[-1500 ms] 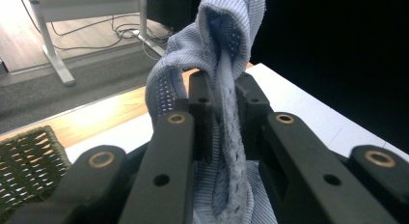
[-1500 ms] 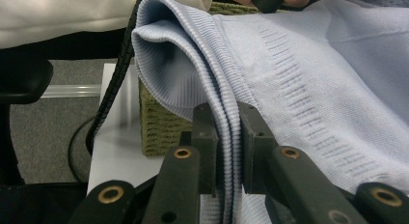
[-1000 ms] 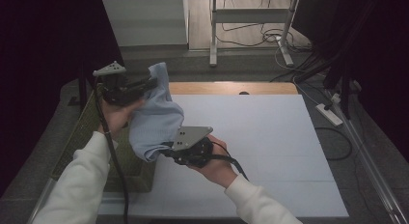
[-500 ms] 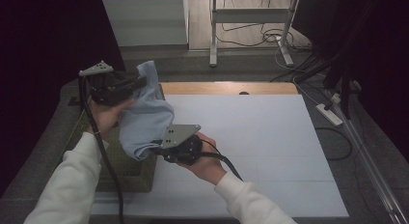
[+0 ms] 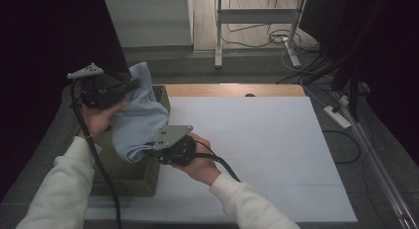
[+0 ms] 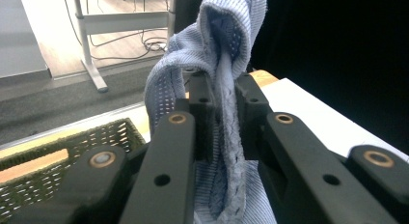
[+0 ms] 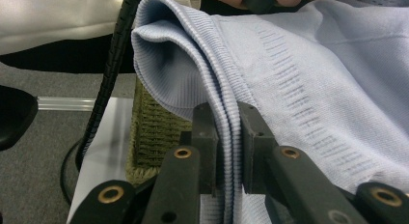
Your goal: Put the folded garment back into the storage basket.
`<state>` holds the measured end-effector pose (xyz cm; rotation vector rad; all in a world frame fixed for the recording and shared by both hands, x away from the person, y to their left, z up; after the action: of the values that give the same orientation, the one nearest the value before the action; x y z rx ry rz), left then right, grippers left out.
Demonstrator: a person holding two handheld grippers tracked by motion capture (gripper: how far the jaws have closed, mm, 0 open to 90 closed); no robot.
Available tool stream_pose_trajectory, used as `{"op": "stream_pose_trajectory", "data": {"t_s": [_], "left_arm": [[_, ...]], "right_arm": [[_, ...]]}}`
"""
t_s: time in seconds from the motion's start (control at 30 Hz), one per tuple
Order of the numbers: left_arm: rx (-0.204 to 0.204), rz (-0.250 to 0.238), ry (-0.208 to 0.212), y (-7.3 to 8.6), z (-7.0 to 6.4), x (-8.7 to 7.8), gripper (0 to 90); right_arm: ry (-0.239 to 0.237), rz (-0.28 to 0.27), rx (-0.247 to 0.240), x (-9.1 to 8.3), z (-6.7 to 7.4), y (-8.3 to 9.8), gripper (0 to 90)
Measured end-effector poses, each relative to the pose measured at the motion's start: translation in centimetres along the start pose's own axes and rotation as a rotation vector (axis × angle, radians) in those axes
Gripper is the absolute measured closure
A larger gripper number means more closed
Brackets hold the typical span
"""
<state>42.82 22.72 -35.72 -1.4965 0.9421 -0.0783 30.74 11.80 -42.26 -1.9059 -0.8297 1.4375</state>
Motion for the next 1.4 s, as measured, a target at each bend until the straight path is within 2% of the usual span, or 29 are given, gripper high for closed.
{"op": "stream_pose_trajectory", "data": {"t_s": [0.27,0.47,0.77,1.1,1.4], "left_arm": [[-0.004,-0.002,-0.017,0.4,1.1,-1.2,80.1],[-0.023,0.001,-0.026,1.1,2.2,-1.8,80.2],[-0.050,0.007,-0.027,2.2,3.3,-2.0,80.3],[-0.066,0.011,-0.040,2.7,4.6,-2.7,80.3],[-0.104,0.025,-0.032,4.0,6.6,-2.5,80.4]], "right_arm": [[-0.008,-0.006,-0.011,1.0,0.2,-0.9,79.0],[-0.016,-0.005,-0.019,1.9,0.5,-1.2,79.0],[-0.032,0.002,-0.021,3.4,0.9,-1.4,78.9],[-0.049,0.009,-0.023,5.1,1.0,-1.8,78.9],[-0.069,0.014,-0.014,7.5,1.0,-1.9,79.0]]}}
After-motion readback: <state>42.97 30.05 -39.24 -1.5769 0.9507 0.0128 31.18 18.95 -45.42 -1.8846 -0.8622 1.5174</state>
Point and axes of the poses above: each handheld gripper's, and its own axes: x roughly forward along the jaws, y roughly out of its underside, z roughly to its left, the point moved 10 cm from there along x, roughly forward along the jaws, and after that the axes turned 9 degrees about z, right-handed, at the moved point
